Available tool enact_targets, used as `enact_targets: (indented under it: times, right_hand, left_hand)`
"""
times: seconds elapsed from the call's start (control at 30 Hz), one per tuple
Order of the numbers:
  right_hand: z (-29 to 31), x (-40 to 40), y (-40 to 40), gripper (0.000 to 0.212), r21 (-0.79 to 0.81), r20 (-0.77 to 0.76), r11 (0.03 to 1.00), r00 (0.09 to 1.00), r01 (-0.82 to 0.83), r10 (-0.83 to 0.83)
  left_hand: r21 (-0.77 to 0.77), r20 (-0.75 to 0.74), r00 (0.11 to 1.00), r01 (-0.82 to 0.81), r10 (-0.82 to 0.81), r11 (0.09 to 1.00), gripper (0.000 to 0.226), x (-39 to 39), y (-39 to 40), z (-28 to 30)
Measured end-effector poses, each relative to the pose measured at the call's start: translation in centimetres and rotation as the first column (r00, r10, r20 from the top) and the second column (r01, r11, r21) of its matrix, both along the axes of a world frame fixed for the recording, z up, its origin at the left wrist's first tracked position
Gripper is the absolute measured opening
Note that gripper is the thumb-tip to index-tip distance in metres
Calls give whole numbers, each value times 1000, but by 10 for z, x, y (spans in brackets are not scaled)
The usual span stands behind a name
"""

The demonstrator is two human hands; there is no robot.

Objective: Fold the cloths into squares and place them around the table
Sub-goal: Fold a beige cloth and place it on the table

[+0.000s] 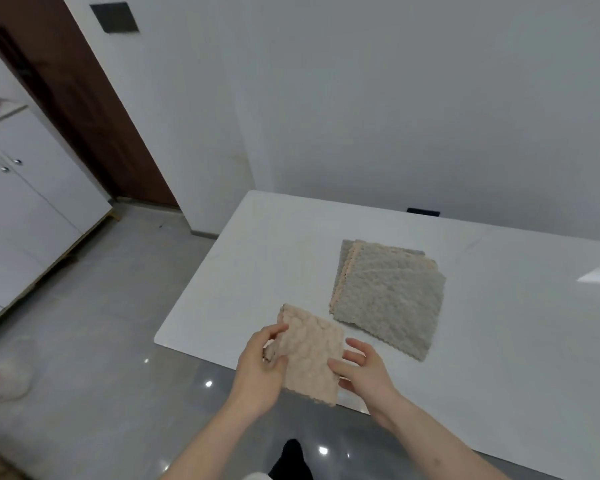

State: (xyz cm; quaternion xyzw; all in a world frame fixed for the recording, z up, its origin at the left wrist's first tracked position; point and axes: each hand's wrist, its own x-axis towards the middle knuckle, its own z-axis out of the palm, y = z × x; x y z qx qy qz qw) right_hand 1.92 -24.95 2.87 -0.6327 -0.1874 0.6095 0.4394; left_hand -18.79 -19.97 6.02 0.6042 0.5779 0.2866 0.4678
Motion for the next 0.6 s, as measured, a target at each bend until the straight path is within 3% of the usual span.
enact_targets:
  times: [0.17,0.4,0.6]
  right_hand:
    - [20,-19,31,39,33,27,990,990,-141,140]
    - [17,-34,85,29,29,107,998,993,-62,58]
    - [21,-98,170,23,25,166,999,986,-20,16]
  left_hand:
    - [-13,-24,1000,0,0,1000,58,-17,27,5]
    - [2,14,997,75,-75,997,51,-41,95,8]
    - [23,13,995,103,-103,994,45,-104,186,14]
